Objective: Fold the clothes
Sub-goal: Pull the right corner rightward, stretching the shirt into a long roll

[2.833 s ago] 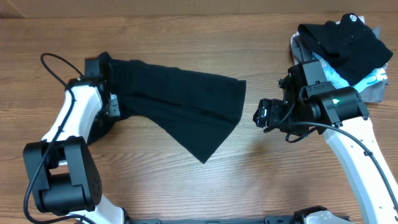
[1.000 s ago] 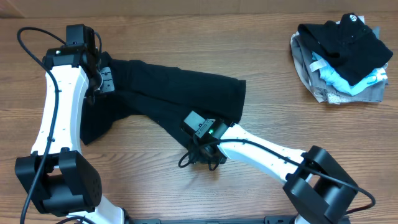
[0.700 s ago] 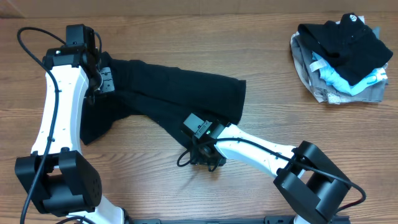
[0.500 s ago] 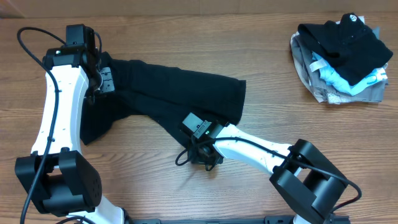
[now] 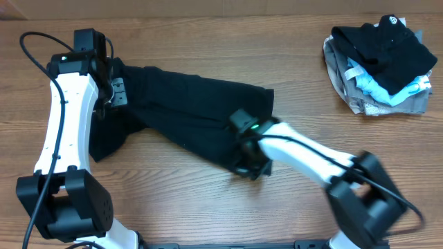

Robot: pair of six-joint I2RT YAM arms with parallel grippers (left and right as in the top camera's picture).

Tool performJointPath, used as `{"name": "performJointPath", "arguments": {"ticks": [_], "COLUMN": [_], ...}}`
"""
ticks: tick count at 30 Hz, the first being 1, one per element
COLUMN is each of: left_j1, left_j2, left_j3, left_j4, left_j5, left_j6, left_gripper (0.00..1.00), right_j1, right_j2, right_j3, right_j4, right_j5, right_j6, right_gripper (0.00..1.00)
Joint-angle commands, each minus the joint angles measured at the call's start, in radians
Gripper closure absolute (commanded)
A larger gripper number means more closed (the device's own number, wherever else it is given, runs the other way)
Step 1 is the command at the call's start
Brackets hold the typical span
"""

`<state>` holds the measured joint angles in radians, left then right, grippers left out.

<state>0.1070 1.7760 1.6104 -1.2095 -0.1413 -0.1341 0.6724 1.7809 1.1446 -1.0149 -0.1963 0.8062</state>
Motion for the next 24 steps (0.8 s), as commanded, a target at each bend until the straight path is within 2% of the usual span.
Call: {"name": "performJointPath", "arguments": {"ticks": [1,10,19,24], "left_j1": [0.003,-0.043,-0.124,-0.158], "left_j2": [-0.094,-0.214,-0.213,-0.213], "left_j3": [0.025,0.025,0.021,-0.021], "left_j4": [-0.027,-0.154,-0.284,-0.295], "left_j5": [0.008,0.011,0.012,0.011], "left_j6": [0.034,0.046,0.044,0.022], "left_gripper": [0.96,0.96,0.96,0.96], "right_j1": [-0.110,-0.304,-0.311,-0.311], "right_j2": [-0.222,-0.507,-0.557,-0.595], "right_j3": [0.023,0.023,0.023,0.023], "right_j4": [-0.066,-0.233,-0.392,-0.380], "right_j5": [0.023,0.019,0.054,0.089], "right_j6": [-0.082,-0.180,-0.186,-0.186], "right_gripper": [0.96,0.96,0.96,0.96]}}
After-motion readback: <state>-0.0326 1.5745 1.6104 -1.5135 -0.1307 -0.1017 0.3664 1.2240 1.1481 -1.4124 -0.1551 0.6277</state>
